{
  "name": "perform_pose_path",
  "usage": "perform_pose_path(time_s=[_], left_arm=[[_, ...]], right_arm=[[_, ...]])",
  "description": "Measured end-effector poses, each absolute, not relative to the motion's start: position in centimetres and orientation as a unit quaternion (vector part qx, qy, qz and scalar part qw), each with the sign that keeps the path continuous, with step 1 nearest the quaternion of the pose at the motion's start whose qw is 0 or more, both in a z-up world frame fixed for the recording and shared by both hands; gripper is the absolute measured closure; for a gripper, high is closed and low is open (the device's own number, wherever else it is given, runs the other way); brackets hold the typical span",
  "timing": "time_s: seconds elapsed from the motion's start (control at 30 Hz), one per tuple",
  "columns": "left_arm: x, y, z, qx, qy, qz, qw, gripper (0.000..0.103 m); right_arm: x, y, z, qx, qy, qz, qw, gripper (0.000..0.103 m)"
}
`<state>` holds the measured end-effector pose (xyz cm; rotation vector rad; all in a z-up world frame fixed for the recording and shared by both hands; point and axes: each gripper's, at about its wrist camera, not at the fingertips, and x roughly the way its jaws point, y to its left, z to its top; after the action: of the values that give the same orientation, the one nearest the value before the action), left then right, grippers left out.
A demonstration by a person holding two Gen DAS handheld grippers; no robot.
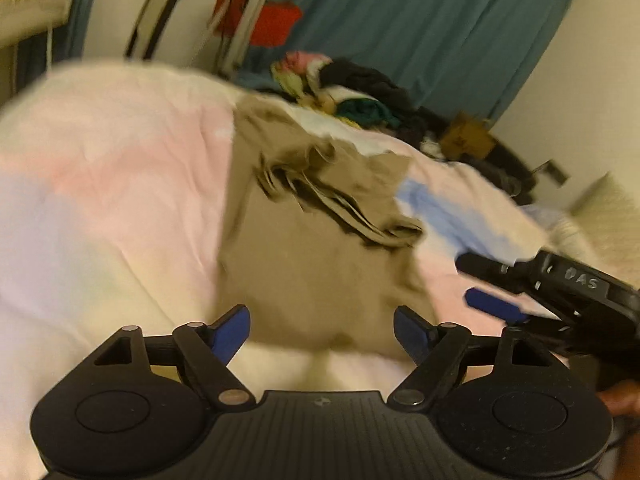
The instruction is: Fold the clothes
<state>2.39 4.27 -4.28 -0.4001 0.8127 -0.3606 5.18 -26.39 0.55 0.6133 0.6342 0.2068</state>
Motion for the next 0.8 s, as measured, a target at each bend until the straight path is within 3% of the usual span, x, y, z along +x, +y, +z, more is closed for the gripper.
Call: perform_pose_path(time_s=[0.03, 0.07, 0.27, 0.43, 0.63, 0.8], left_arm=[[2.5, 4.5, -4.8, -0.214, 0.404, -0.181, 0.871, 0.022], [2.8, 4.7, -5.5, -0.235, 0.420, -0.186, 0.857, 0.022], [5.6, 5.4, -9.7, -0.346, 0.486, -0.172, 0.784, 0.023], [6.8, 7.3, -12.3, -0.454, 0.471, -0.137, 0.744, 0.025], [7.3, 8.0, -13.0, -0.483, 0.445, -0.110, 0.746, 0.046], [7.4, 8.2, -13.3, -0.490, 0.431, -0.096, 0.751, 0.082]], right_arm=[[4.7, -26.7, 0.4, 0.317, 0.303, 0.102, 0.893, 0.022], [4.2, -26.9, 0.3, 0.337, 0.300, 0.104, 0.886, 0.018], [3.7, -27.5, -2.3, 0.445, 0.330, 0.117, 0.825, 0.017], [4.8, -26.6, -5.0, 0.503, 0.367, 0.137, 0.770, 0.017], [5.6, -25.1, -8.6, 0.573, 0.396, 0.147, 0.702, 0.018], [6.3, -25.5, -10.0, 0.608, 0.378, 0.115, 0.689, 0.019]])
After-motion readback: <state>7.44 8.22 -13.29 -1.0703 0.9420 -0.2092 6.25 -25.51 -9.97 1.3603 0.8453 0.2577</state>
